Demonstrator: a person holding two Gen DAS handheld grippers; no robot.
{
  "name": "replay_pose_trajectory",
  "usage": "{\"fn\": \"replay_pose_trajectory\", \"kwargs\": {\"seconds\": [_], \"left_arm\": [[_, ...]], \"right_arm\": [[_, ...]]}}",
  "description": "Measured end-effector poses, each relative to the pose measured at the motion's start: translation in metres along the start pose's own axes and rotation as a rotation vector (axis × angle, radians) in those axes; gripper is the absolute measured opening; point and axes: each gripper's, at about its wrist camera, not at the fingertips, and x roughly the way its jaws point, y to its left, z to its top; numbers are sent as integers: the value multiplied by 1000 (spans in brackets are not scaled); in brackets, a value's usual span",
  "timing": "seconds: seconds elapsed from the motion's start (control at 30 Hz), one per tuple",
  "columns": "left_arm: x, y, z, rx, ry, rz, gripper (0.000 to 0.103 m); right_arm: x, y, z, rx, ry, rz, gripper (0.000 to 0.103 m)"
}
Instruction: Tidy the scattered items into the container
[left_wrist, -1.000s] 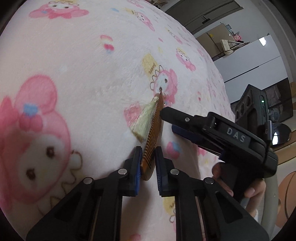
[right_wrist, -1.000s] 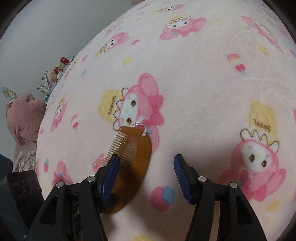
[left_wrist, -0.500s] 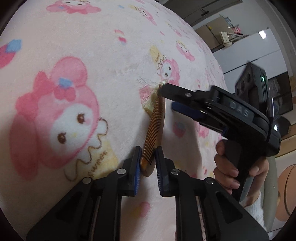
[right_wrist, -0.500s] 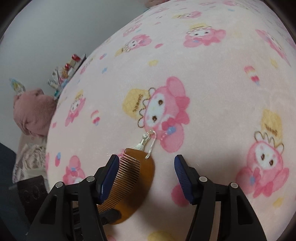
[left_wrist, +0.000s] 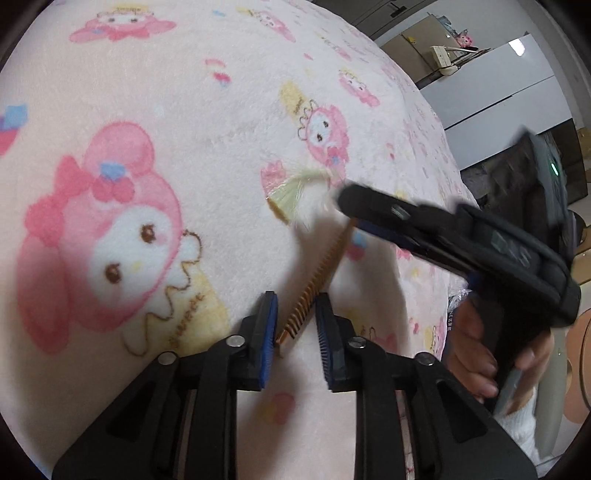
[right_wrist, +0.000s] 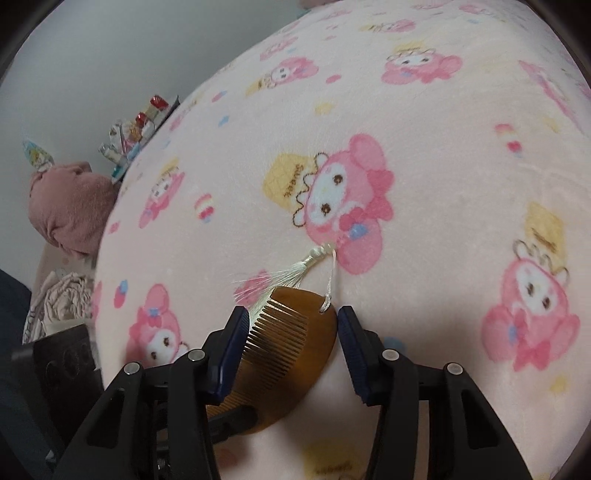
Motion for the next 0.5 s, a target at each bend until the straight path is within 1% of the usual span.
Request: {"fn": "replay_pose_trajectory", "kwargs": {"seconds": [0.03, 0.07, 0.1, 0.13, 0.17, 0.2, 0.23, 0.27, 0.33, 0.43, 0.5], "left_arm": [[0, -1, 1, 12, 10, 3, 25], [-1, 0, 1, 20, 11, 13, 29], [-1, 0, -1, 34, 34, 33, 37], [-2, -2, -3, 41, 42, 32, 39], [-1, -5, -4, 57, 58, 26, 40], [0, -9, -5, 83, 74, 29, 42], [0, -14, -5, 119, 83, 40, 53], [-2, -16, -5, 143, 89, 42, 57], [-9, -16, -3, 146, 89, 28, 58], [-21, -8, -5, 129, 70, 24, 58], [-19, -6, -3, 96, 65, -1, 58]], "right_arm": [[-10, -2, -6, 17, -11, 5, 46], [-17, -3, -10, 30, -18, 5, 40], [-25, -3, -16, 36, -16, 3, 33], [-30, -5, -22, 39, -4, -8, 33], [-33, -5, -24, 46, -5, -35, 33], [-36, -7, -28, 54, 3, -68, 33], [-39, -9, -30, 50, 7, -91, 33], [-37, -9, -31, 46, 20, -112, 33], [-35, -17, -35, 56, 54, -147, 33], [-29, -32, -39, 109, 92, -151, 33], [-27, -38, -40, 141, 100, -137, 33]]}}
